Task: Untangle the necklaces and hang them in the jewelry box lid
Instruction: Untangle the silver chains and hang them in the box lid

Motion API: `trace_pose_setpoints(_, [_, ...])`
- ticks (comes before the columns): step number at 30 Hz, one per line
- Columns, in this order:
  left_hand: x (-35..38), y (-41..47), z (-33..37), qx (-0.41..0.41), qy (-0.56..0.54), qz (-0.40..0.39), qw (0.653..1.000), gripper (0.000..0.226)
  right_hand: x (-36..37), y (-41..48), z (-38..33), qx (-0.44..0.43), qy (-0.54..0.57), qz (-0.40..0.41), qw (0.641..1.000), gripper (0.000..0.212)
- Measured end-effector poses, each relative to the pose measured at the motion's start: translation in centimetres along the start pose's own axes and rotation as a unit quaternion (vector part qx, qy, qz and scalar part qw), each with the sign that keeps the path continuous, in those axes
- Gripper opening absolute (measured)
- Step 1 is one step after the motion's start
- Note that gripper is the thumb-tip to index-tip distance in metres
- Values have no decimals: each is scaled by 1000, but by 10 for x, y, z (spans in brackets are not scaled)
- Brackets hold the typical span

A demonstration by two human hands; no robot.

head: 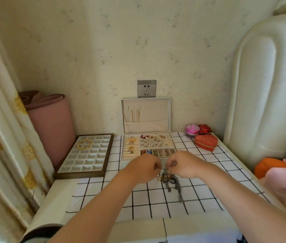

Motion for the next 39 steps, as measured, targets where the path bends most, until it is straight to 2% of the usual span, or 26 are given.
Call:
trace_pose_setpoints(6, [44,2,18,22,46,-26,998,29,30,-8,27,46,-74,2,996,28])
trace_pose_setpoints(11, [49,-1,17,15,44,2,999,21,48,-8,25,9,-74,12,997,17])
trace_pose_setpoints(15, [49,-10,5,1,50,10,999,16,61,-12,14,-36,-20,-10,999,17])
trace_pose_setpoints(20, [47,-30,-25,-21,85,11,996,20,66,-10,6,-57,75,-79,992,27])
trace_pose_setpoints(23, [44,-43,-44,-36,88,20,995,15,57,-4,8,-46,90,-22,995,29])
trace_pose_setpoints(25, [42,-47,-49,-36,89,39,995,15,51,0,9,-33,17,31,999,29])
trace_pose_setpoints(27, [43,-48,-48,-17,75,55,996,19,51,7,8,-33,-28,35,998,29])
trace_pose_setpoints(29, [50,-46,-39,32,43,60,997,23,54,11,4,-36,-22,17,999,30])
trace_pose_setpoints(33, [62,-44,-24,95,25,60,993,26,58,20,-8,-67,-1,-3,998,39])
trace_pose_setpoints(36, [59,-42,-27,85,49,84,992,25,57,25,-12,-76,24,-21,997,54])
trace_pose_setpoints(39, [52,-40,-34,40,82,87,992,30,56,28,-13,-79,9,-29,996,65])
Point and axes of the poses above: each hand's wrist, its own y-axis towards the middle knuckle, its own x-axis out of the palm, z = x × y, the point moved 6 cm from there along y, towards the middle knuckle, and after that the axes turned 10 degrees about -z, right-handed, at the moved point
